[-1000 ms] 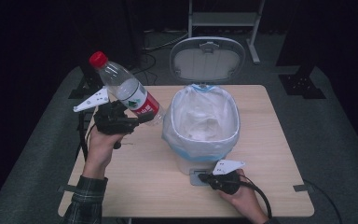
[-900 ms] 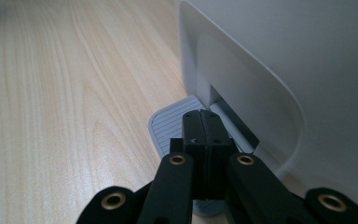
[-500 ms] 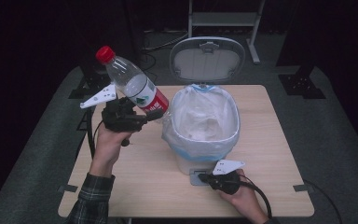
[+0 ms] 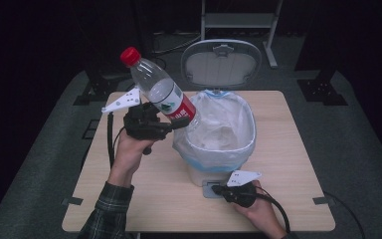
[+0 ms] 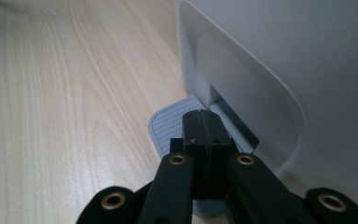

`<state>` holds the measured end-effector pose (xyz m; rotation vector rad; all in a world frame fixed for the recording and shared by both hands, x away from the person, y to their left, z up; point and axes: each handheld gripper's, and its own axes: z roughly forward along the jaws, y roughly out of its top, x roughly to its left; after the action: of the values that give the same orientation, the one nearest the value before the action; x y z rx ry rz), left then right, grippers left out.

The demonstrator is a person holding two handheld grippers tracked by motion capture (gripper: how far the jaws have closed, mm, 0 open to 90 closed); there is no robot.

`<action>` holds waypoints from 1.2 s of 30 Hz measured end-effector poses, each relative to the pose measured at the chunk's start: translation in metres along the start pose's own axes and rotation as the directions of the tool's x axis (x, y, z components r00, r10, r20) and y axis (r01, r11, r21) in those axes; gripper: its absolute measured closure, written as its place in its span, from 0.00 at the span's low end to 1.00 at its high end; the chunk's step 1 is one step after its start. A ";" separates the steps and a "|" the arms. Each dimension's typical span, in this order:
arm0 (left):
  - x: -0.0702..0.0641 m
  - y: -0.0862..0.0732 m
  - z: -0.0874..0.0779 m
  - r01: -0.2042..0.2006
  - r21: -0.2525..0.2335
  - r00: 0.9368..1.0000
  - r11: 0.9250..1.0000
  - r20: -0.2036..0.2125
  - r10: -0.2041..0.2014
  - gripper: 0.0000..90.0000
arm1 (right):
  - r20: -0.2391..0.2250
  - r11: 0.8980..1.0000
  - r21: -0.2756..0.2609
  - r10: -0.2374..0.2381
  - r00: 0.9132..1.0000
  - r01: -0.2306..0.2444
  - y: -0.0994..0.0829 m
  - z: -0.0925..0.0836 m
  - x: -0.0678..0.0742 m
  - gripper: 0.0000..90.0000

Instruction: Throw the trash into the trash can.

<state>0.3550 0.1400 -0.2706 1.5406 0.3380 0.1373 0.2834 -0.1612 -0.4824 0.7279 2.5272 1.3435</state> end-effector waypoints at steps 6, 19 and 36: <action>-0.001 -0.005 0.012 0.002 0.005 1.000 1.000 0.017 -0.002 0.31 | 0.000 1.000 0.001 0.000 1.000 0.000 0.000 0.000 0.000 1.00; -0.001 -0.018 0.034 -0.005 0.042 1.000 0.999 0.017 0.005 0.30 | 0.000 1.000 0.001 0.001 1.000 -0.001 0.000 0.000 0.000 1.00; 0.003 -0.028 0.038 -0.022 0.050 1.000 0.999 -0.009 0.022 0.29 | -0.001 1.000 0.001 -0.001 1.000 0.001 0.000 0.000 0.000 1.00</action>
<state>0.3659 0.1037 -0.2988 1.5934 0.3344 0.1549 0.2835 -0.1614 -0.4823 0.7268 2.5285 1.3427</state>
